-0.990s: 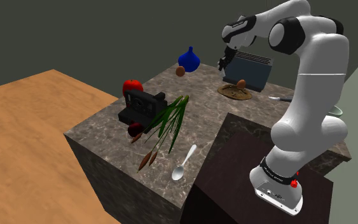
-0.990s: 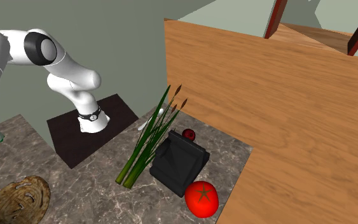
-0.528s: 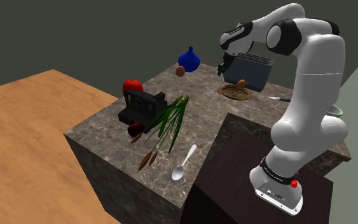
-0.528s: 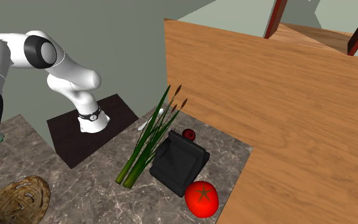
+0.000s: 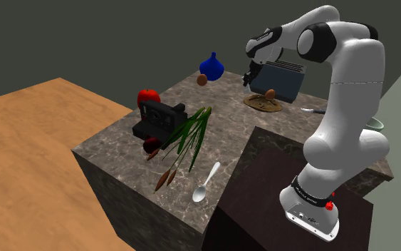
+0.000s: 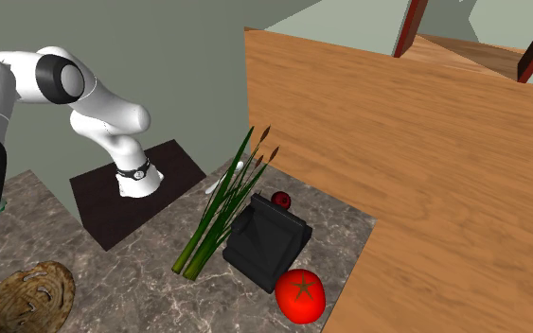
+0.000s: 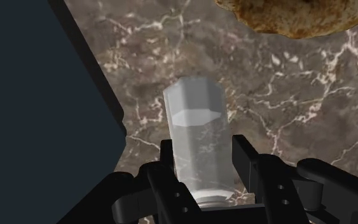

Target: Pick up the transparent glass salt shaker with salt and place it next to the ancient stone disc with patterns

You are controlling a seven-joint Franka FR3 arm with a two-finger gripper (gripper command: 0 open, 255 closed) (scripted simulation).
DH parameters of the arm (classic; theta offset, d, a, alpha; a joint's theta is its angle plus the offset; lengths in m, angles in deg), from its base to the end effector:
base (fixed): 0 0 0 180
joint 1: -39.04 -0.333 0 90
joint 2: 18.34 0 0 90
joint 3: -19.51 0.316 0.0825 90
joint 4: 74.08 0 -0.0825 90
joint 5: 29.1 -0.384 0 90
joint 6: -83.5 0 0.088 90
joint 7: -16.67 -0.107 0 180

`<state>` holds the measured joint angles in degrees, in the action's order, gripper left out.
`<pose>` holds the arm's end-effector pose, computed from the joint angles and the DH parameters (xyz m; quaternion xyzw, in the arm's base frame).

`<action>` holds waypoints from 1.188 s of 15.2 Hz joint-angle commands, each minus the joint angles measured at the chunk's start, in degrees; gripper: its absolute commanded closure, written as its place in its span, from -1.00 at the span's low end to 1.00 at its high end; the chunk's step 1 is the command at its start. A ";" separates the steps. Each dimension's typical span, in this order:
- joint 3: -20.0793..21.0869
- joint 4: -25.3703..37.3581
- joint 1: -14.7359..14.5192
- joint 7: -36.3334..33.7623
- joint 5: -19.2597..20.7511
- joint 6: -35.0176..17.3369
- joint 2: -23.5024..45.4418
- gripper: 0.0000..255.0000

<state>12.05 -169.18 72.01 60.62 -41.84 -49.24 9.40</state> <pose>0.5372 -0.4375 0.3476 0.9939 -0.0273 0.1053 0.0165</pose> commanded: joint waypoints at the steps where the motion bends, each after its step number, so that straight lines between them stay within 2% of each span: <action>1: 0.00 0.00 0.00 0.00 0.00 -0.01 0.00 1.00; 2: 0.00 0.01 0.00 0.00 0.00 -0.01 0.00 -1.00; 7: 0.00 0.00 0.00 0.00 0.00 -0.01 0.00 -1.00; 11: -0.66 0.38 -0.04 -0.62 1.05 4.89 -4.55 -1.00; 18: -0.65 0.38 -0.03 -0.62 1.06 4.89 -4.55 -1.00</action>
<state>11.40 -168.79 71.98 60.00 -40.79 -44.37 4.87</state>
